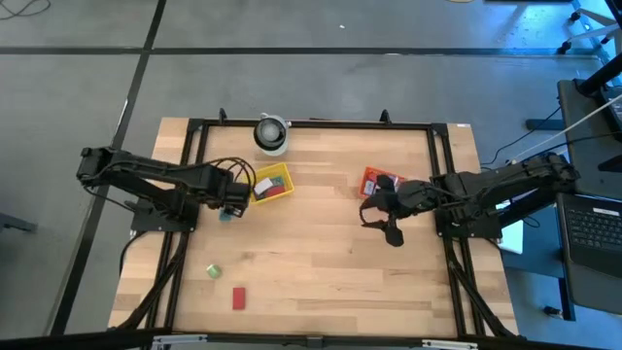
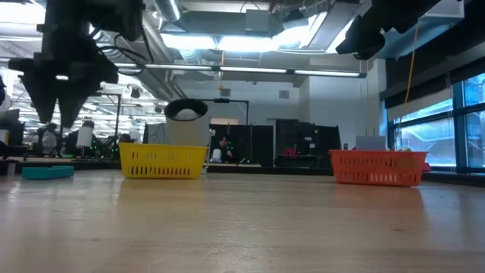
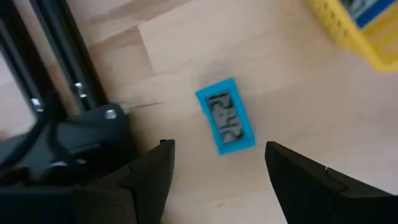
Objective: Pick & Place Office items
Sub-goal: Put the light blue digital clock into the yellow bin
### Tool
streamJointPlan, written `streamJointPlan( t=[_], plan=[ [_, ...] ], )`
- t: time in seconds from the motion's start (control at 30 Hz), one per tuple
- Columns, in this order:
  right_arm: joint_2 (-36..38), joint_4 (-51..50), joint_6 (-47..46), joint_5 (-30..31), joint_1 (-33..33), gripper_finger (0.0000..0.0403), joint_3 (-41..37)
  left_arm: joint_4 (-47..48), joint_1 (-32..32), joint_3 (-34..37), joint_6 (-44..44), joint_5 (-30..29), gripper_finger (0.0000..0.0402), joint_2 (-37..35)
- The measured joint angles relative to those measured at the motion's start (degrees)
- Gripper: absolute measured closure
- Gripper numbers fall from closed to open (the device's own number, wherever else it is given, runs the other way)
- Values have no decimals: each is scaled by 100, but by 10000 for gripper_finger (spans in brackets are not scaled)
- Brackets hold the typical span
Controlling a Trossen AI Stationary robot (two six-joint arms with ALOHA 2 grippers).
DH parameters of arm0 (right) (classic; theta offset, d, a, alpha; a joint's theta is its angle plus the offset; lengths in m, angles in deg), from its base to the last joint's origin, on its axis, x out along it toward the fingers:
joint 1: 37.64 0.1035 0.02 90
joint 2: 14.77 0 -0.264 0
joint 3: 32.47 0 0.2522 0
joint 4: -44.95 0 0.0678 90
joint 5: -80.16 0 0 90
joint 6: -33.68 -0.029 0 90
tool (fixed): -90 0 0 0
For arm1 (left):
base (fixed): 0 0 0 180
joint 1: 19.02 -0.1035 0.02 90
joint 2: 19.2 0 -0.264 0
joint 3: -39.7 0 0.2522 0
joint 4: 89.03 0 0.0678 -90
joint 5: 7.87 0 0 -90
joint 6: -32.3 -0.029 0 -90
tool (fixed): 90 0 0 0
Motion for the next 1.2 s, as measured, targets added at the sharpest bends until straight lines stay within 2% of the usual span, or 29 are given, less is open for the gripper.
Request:
streamJointPlan(
  t=[0.3, 0.57, 0.7, 0.83, 1.0, 1.2],
  plan=[
    [0, -29, 215, -74, 271, 165, 0, -487, 96, 70, 880, -135, 155, 320],
    [0, -36, 133, -74, 452, 165, -2, -490, 62, 76, 844, -106, 155, 875],
    [0, -36, 51, -74, 567, 165, -2, -578, -9, 265, 774, 132, 155, 1059],
    [0, -36, 46, -19, 694, 165, -2, -875, -42, 553, 776, 203, 155, 1089],
    [0, -36, 46, -8, 802, 165, -2, -1680, -83, 803, 624, 149, 155, 985],
    [0, -34, 46, -7, 808, 165, -2, -2009, -265, 1148, 534, 271, 155, 956]
  ],
)
